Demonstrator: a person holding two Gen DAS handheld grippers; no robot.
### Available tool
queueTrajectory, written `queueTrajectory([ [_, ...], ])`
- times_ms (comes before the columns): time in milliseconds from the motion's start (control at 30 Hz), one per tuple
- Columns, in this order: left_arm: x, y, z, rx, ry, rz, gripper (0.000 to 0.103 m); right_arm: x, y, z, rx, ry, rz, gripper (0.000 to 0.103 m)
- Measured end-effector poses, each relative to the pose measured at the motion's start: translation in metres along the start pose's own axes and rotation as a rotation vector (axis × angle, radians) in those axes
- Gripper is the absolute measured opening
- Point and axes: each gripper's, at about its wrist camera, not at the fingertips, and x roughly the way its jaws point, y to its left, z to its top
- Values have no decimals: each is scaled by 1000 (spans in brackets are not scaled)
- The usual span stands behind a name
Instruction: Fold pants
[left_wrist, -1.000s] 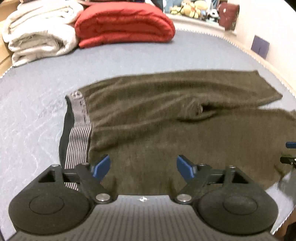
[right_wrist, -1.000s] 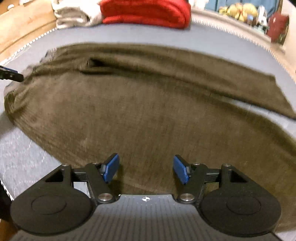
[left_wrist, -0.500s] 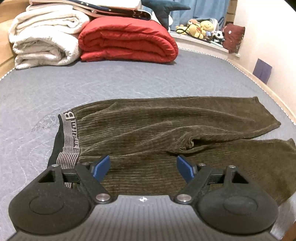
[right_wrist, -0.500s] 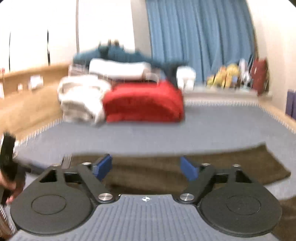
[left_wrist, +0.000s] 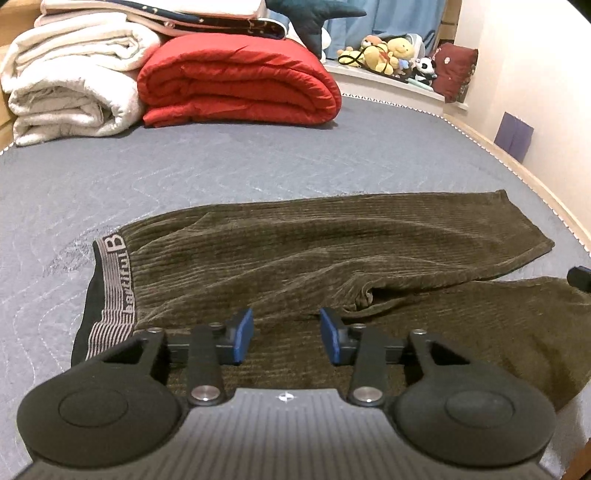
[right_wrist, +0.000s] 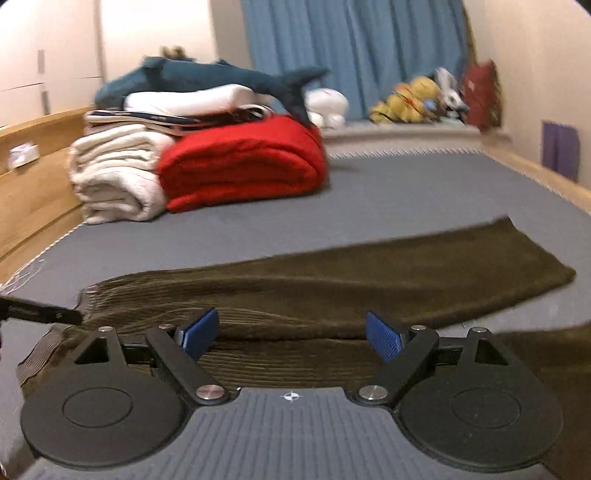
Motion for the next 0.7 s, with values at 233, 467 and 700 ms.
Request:
queueTrajectory([
  [233,21,-16,3,46,32,-15,28,28,-8,-6,56,63,-43,73],
  [467,40,-35,5,74,61,-8,28,43,-12,-7,85,123,-71,57],
  [700,48,-52,3,159,68,-48,9,53,-15,-11,122,196,-97,57],
])
